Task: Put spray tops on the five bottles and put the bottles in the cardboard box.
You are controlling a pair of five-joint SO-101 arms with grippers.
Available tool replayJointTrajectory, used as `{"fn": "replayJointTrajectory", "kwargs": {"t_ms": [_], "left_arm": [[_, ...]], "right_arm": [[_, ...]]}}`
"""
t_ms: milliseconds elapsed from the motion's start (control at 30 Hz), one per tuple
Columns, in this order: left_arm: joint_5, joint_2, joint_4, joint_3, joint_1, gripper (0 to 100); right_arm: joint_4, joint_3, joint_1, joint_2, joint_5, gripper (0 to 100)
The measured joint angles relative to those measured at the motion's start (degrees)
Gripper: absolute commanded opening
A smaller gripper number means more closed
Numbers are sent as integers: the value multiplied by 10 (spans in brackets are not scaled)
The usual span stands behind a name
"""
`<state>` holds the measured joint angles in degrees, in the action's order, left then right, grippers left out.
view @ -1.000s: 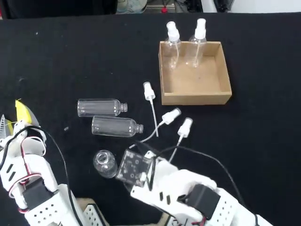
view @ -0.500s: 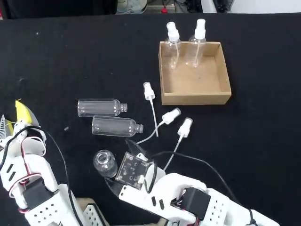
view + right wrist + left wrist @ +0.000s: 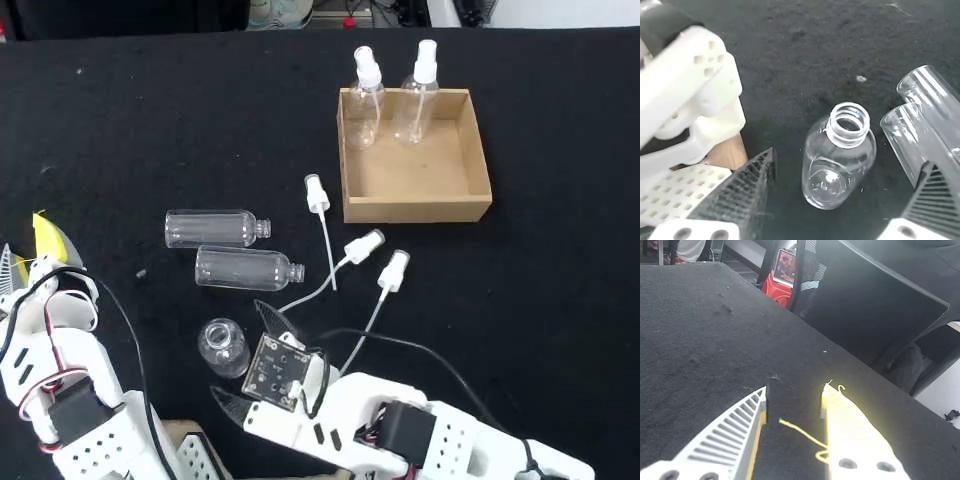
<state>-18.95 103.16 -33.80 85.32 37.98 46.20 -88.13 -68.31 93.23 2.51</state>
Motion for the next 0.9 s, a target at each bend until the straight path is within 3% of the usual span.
{"fn": "replayJointTrajectory", "kwargs": {"t_ms": [367, 533, 700, 900], "left_arm": [[0, 0, 0, 0, 0, 177], [0, 0, 0, 0, 0, 177], [0, 0, 0, 0, -1, 177], [0, 0, 0, 0, -1, 177]], "right_arm": [[-73, -45, -2, 0, 0, 397], [-127, -83, -2, 0, 0, 317], [-140, -90, -3, -17, 0, 372], [-156, -90, -3, -66, 0, 368]]}}
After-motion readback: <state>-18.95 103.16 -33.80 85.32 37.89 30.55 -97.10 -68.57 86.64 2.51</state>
